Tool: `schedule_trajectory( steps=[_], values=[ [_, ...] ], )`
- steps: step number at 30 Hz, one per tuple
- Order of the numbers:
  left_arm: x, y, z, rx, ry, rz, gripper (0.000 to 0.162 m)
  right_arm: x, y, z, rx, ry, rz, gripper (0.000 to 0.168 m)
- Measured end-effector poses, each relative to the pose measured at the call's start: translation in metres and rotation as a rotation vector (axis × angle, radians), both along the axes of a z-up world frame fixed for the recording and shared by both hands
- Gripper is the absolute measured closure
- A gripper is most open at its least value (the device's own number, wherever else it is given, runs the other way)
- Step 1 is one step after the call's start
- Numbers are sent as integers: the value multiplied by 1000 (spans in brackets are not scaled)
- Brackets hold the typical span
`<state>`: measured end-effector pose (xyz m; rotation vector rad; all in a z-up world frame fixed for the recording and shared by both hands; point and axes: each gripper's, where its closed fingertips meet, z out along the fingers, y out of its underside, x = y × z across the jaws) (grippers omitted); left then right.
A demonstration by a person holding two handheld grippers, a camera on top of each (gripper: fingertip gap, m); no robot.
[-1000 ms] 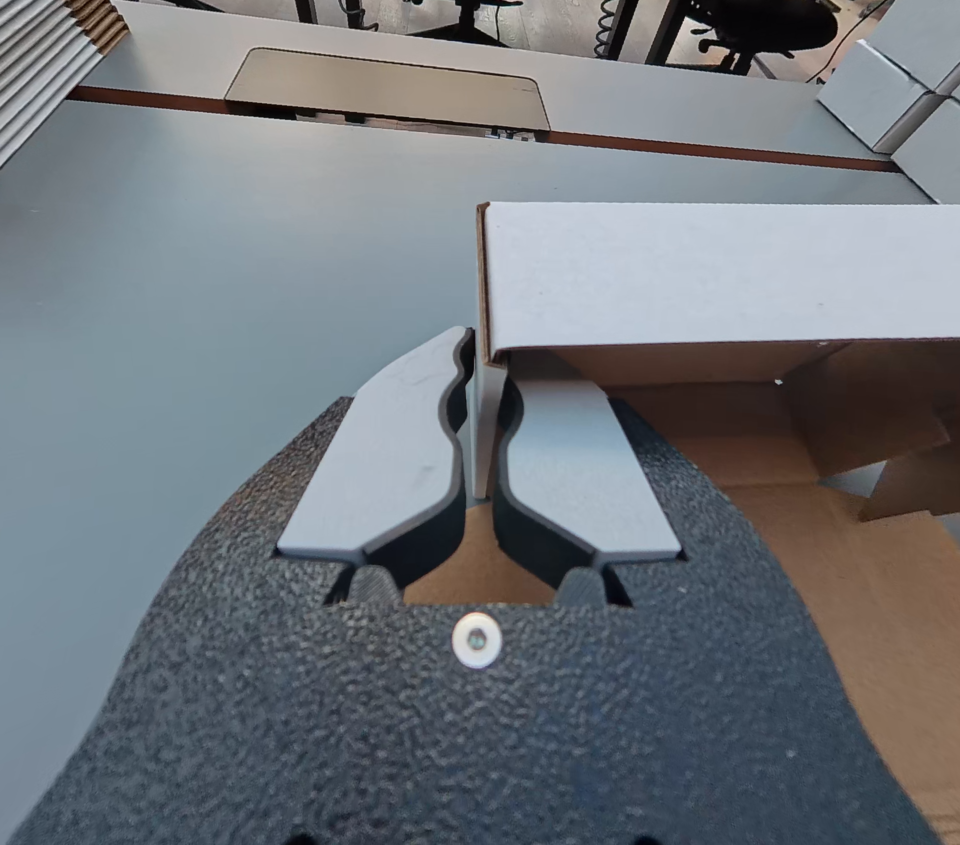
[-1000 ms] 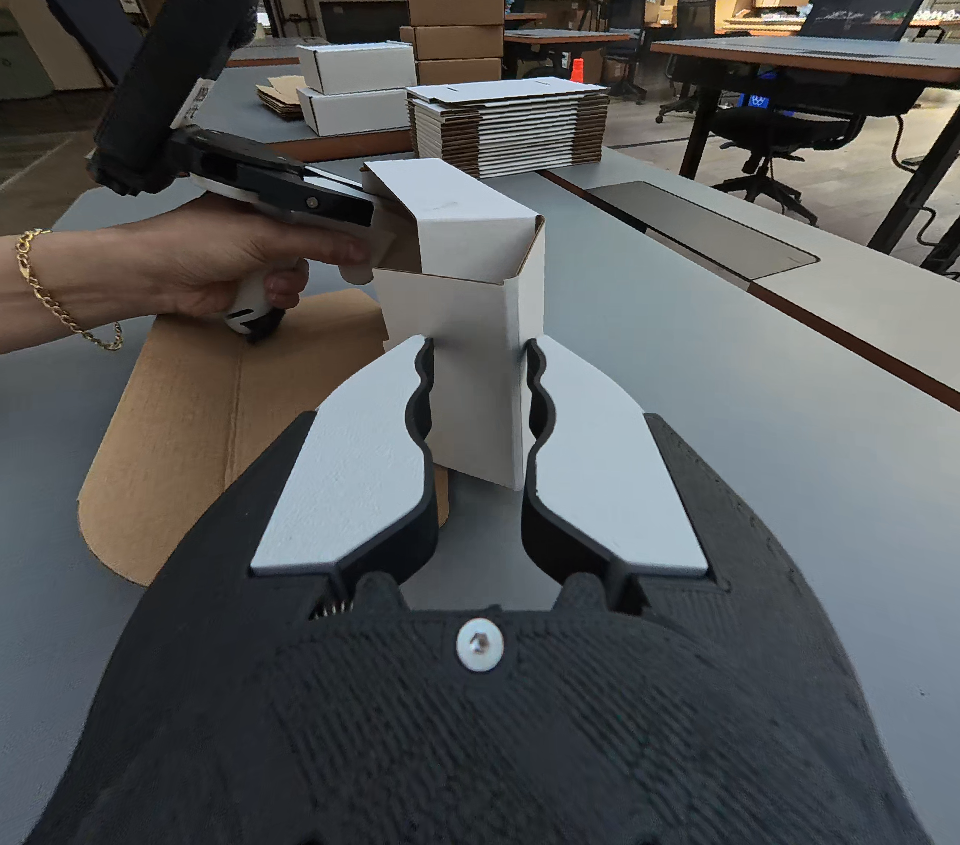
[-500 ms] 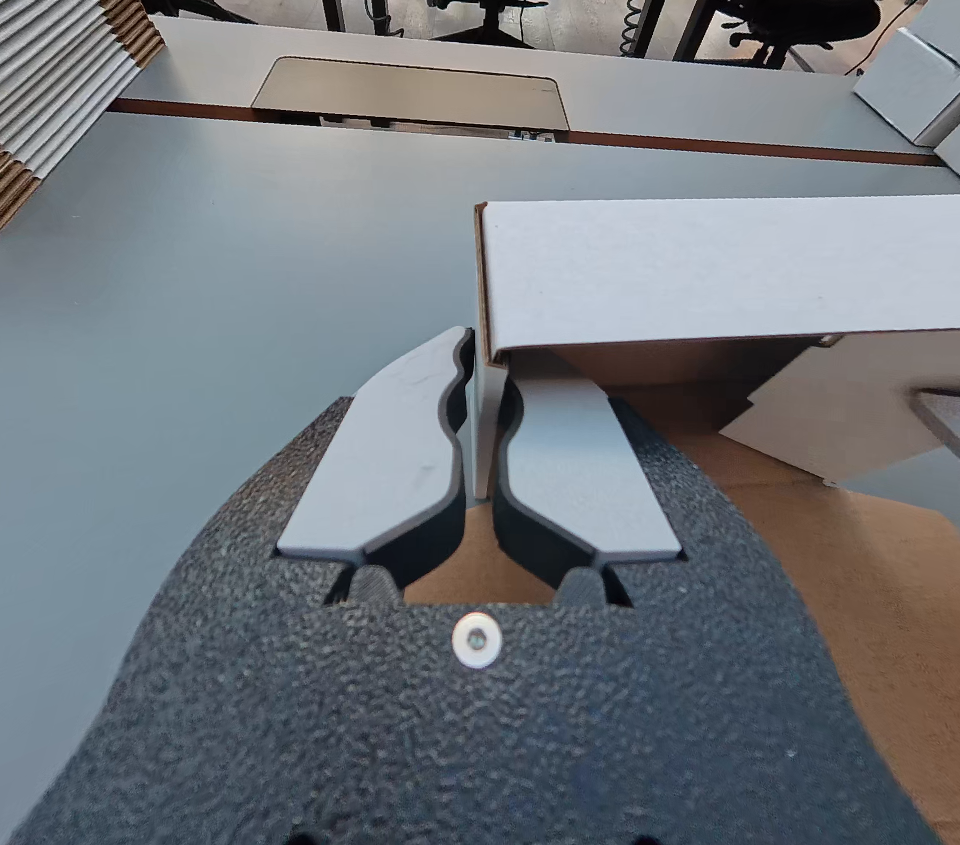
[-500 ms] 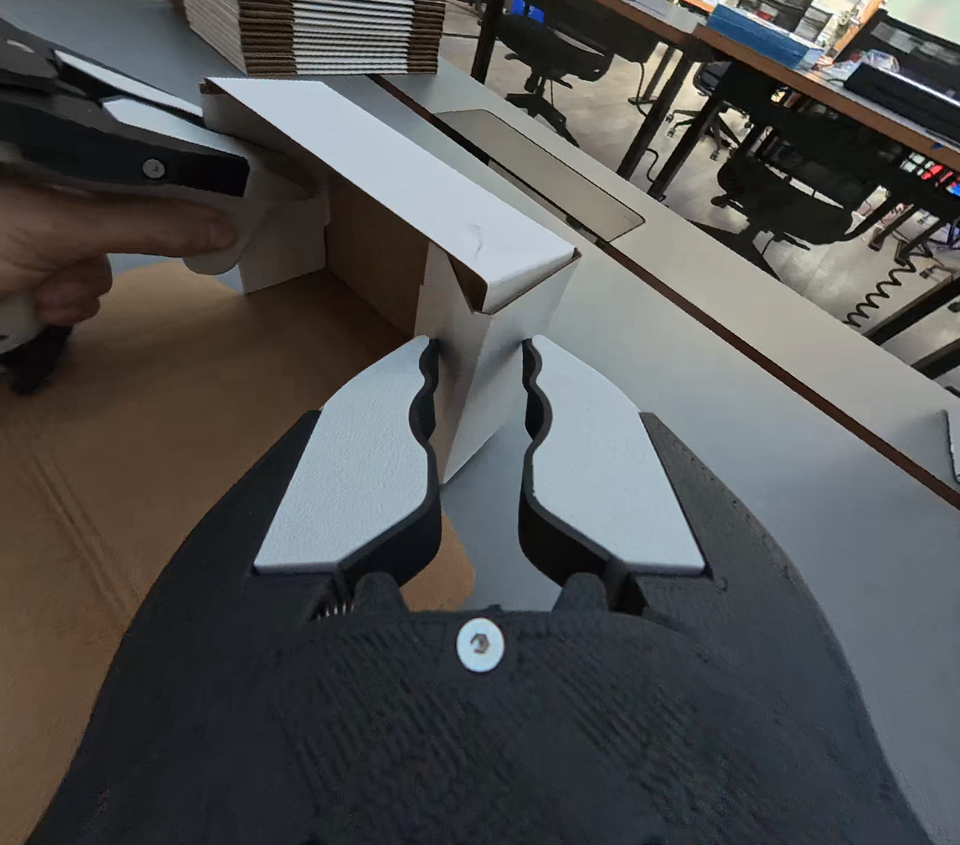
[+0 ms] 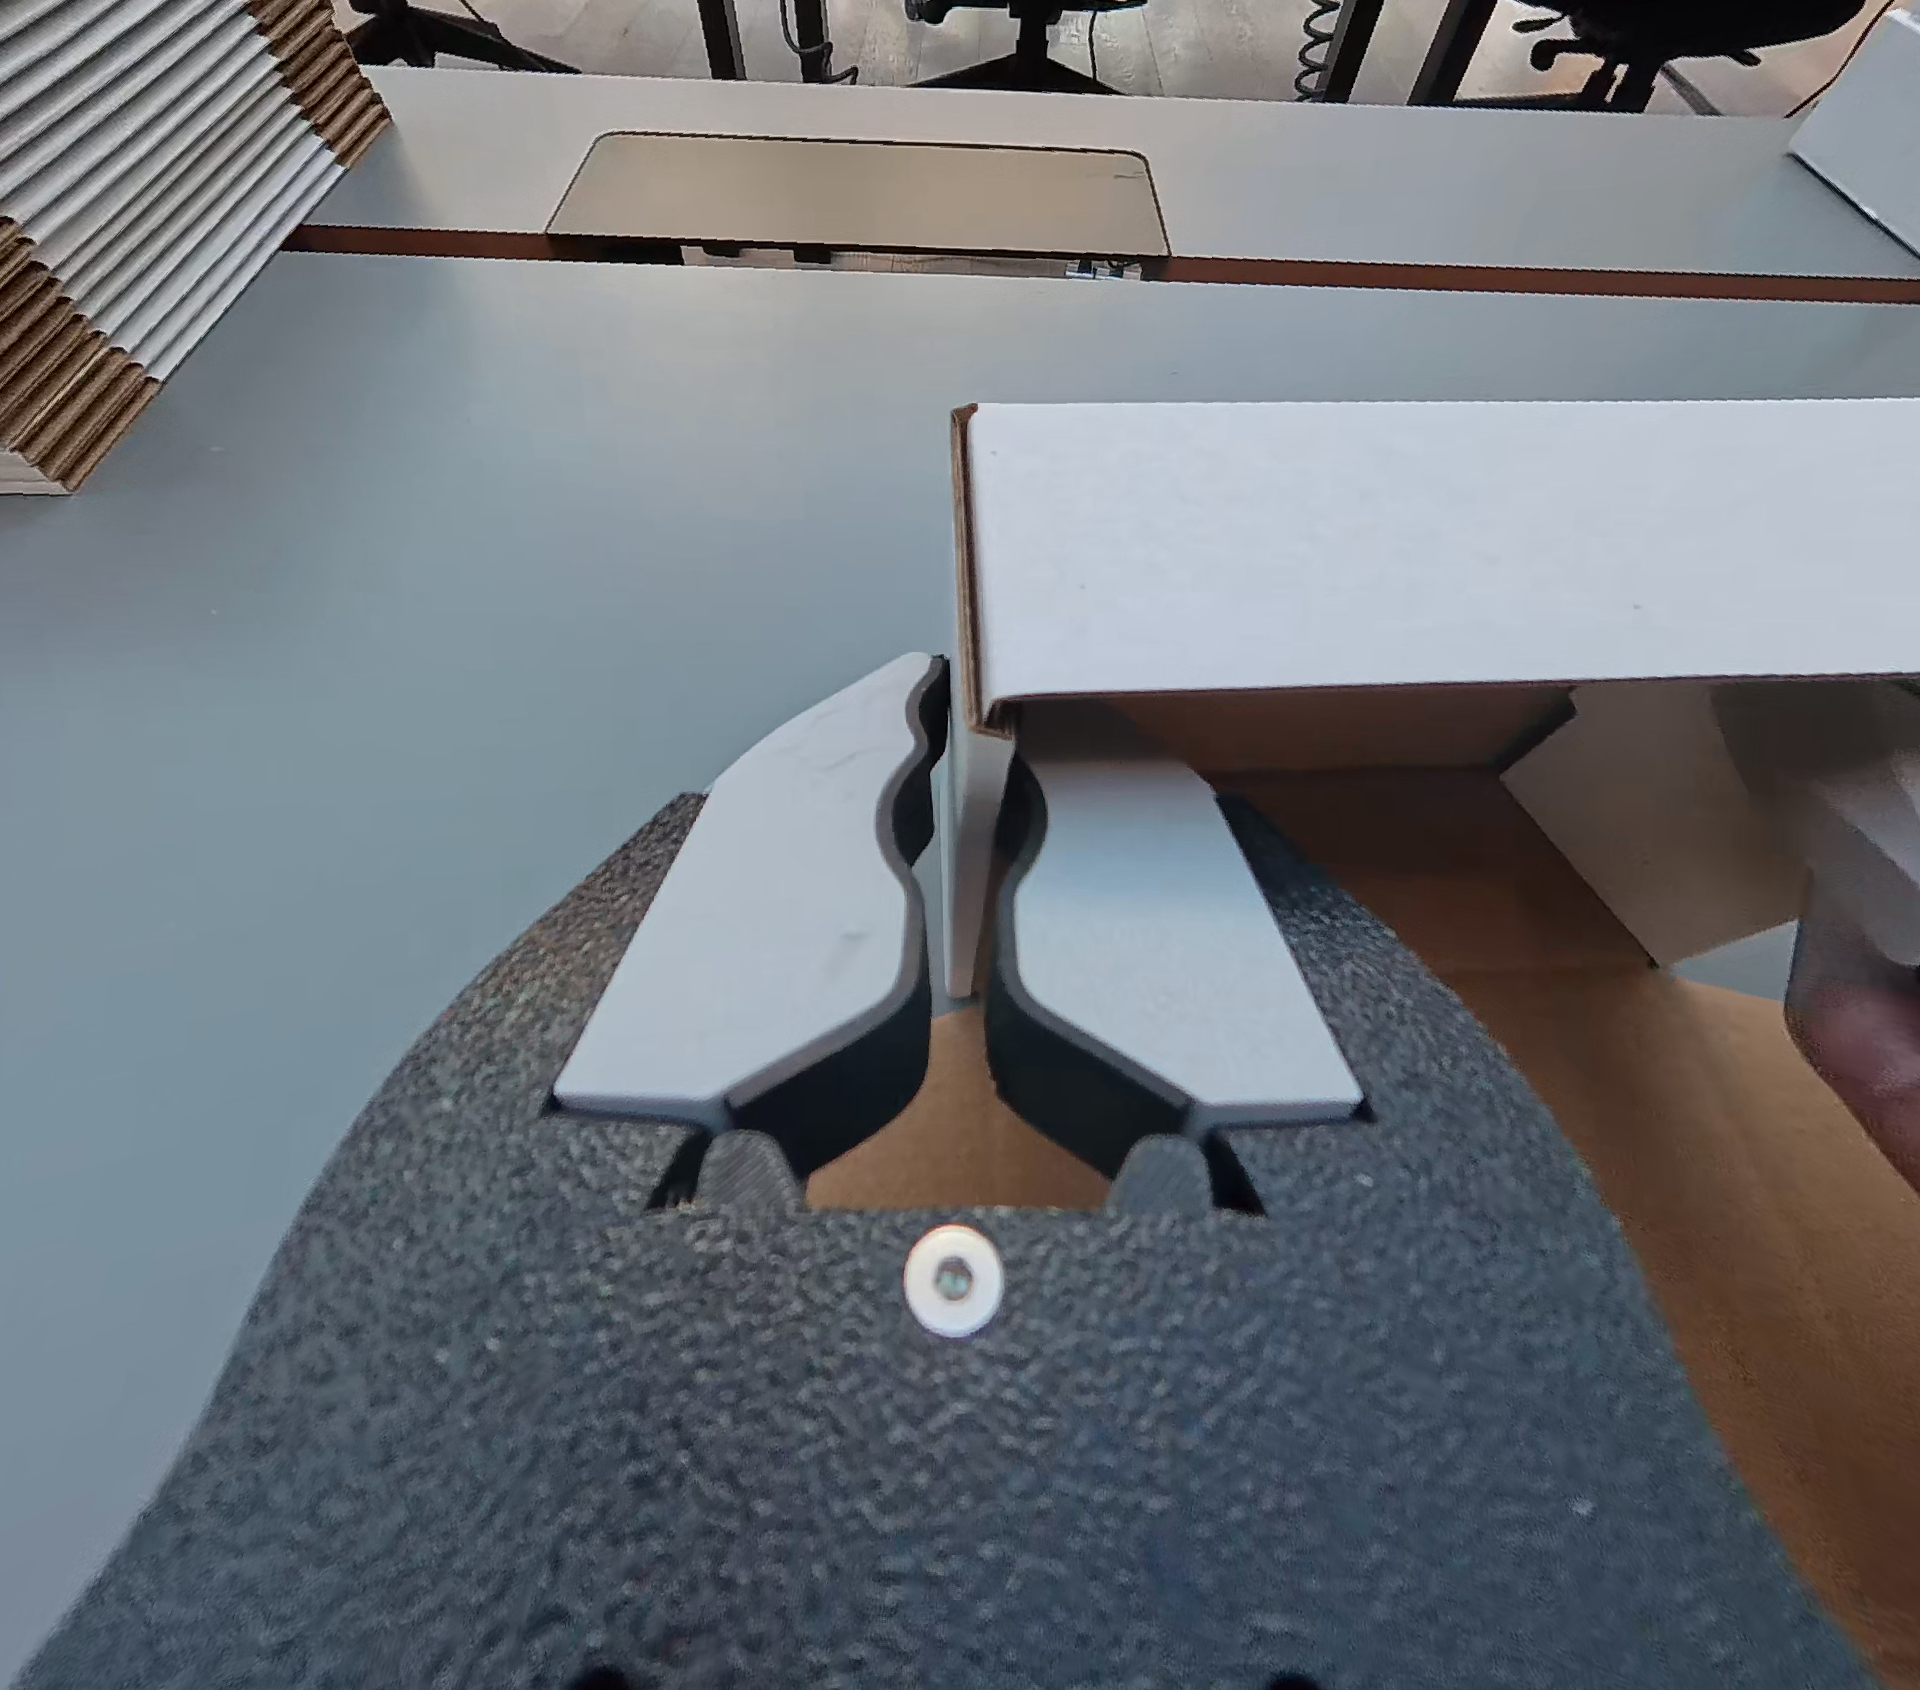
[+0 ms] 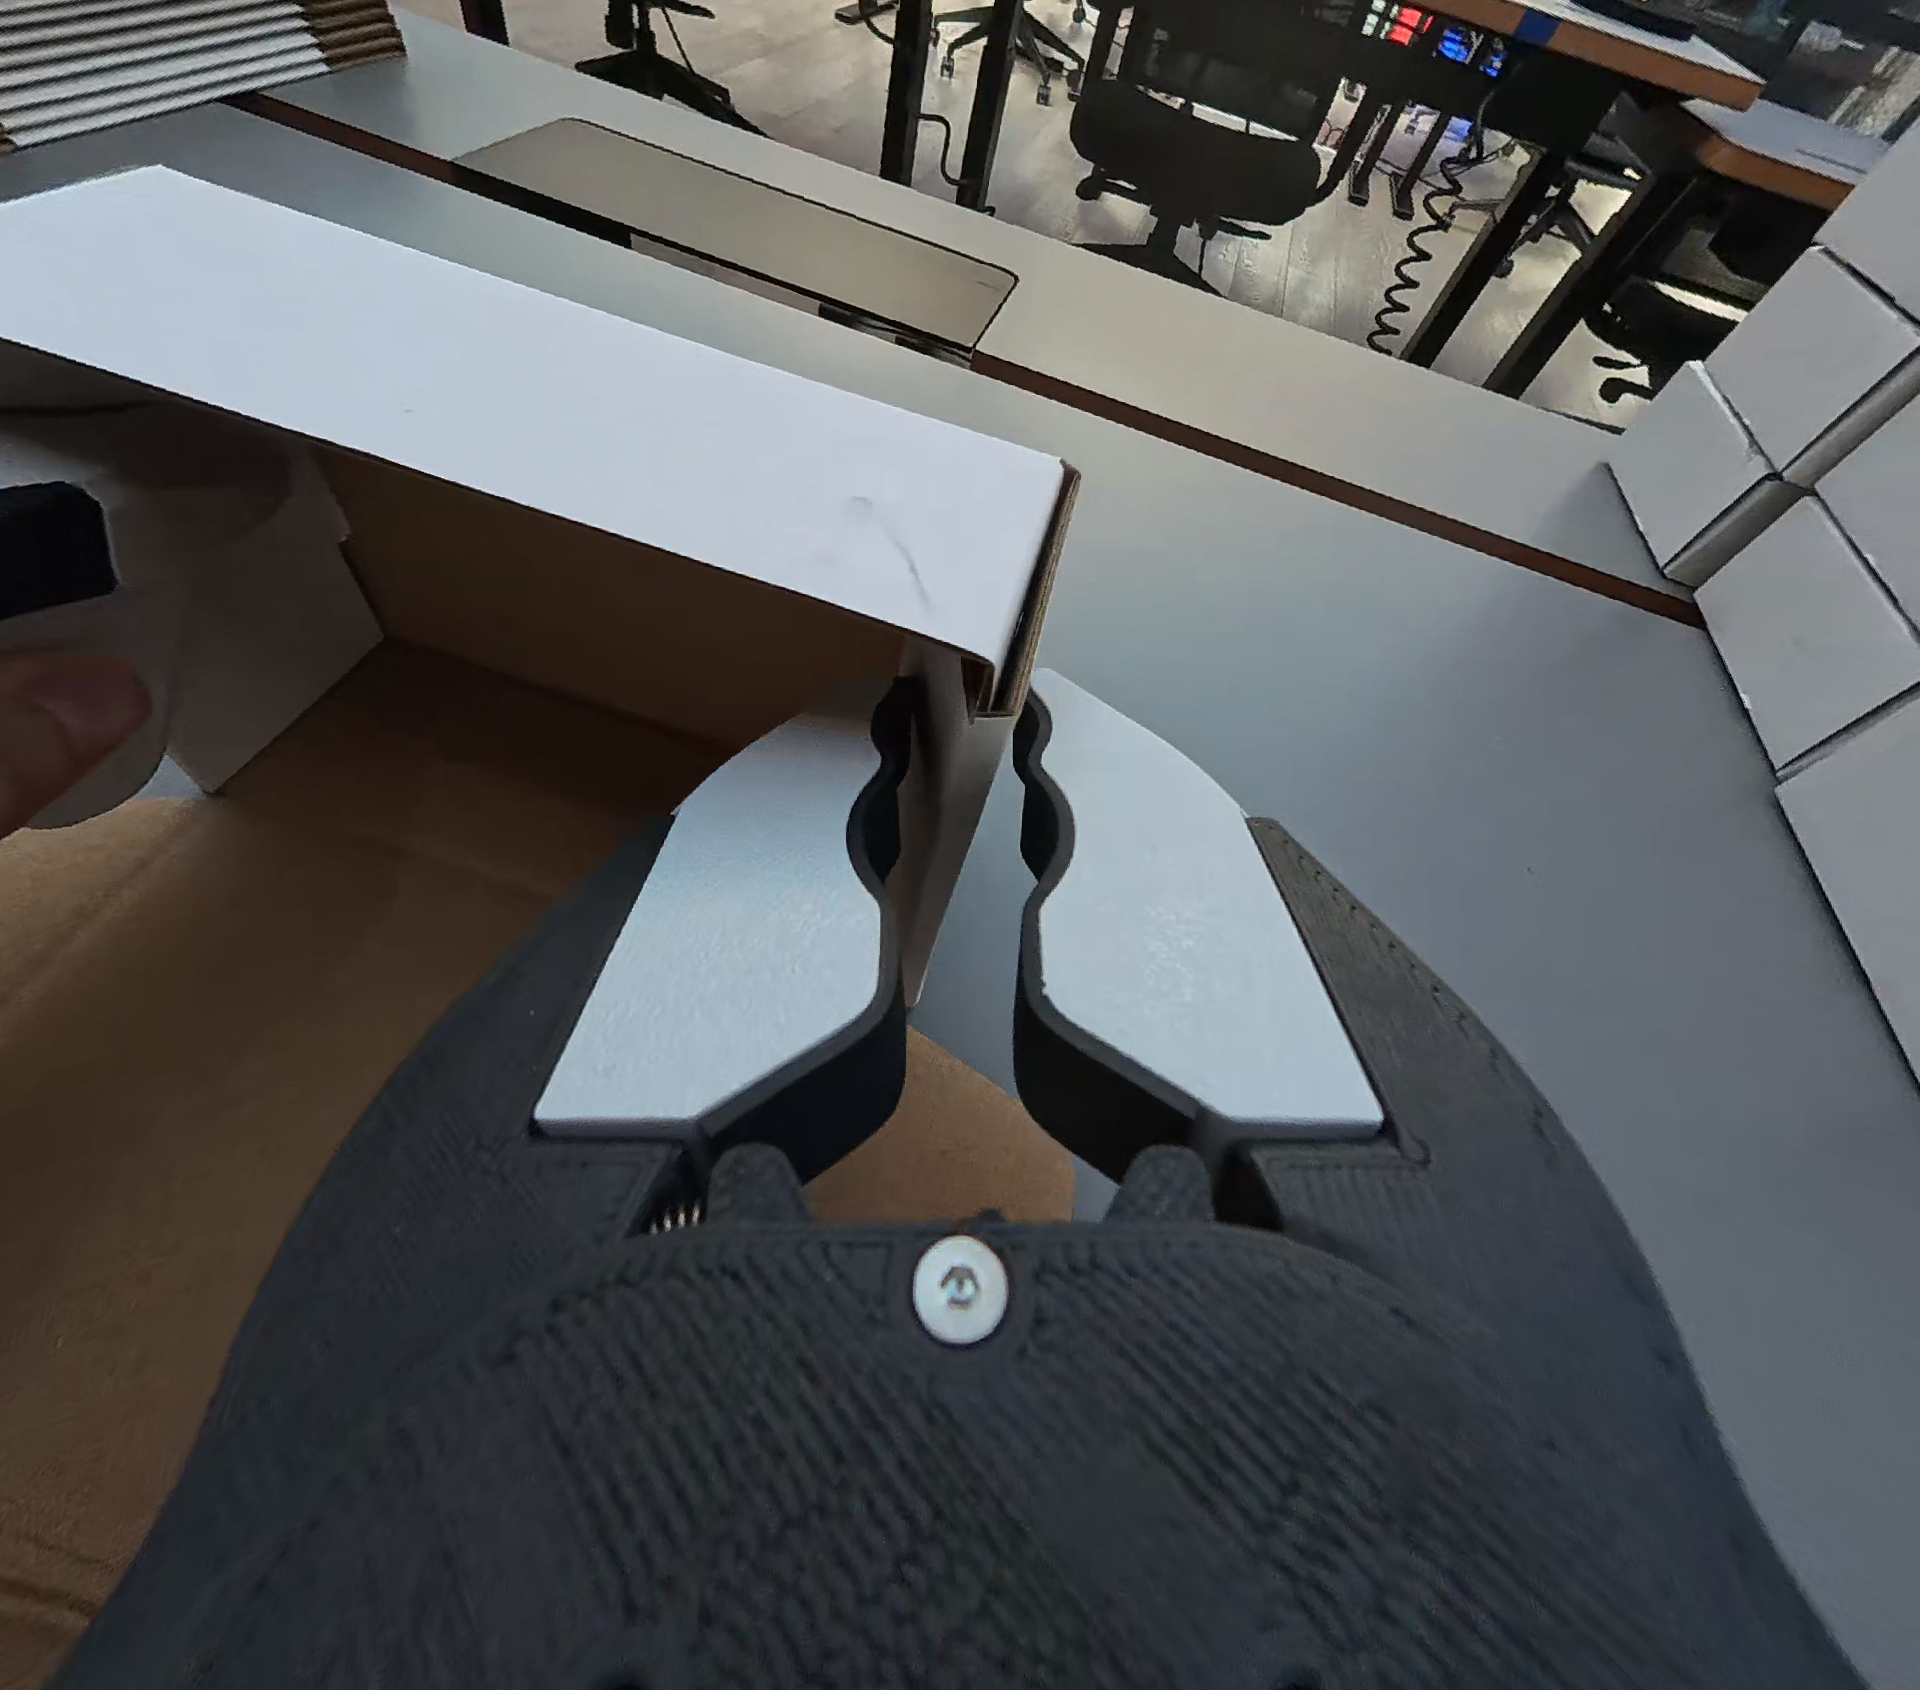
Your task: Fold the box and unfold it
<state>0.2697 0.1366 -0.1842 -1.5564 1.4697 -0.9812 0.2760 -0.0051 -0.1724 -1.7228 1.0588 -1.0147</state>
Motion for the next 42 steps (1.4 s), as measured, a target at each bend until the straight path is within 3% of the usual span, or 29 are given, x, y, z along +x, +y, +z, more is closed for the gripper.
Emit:
schedule_trajectory(
  steps=[15, 22, 28, 42],
  values=[
    [1, 3, 0, 2, 1, 45, 157, 5, -2, -4, -60, 14, -40, 160],
    [2, 4, 0, 28, 5, 61, 157, 7, -2, -4, -69, 11, -38, 159],
    [4, 4, 0, 17, 4, 73, 157, 12, -2, -4, -183, -41, -50, 155],
    [6, 6, 0, 20, 5, 68, 157, 12, 2, -5, -33, 36, 28, 158]
  ],
)
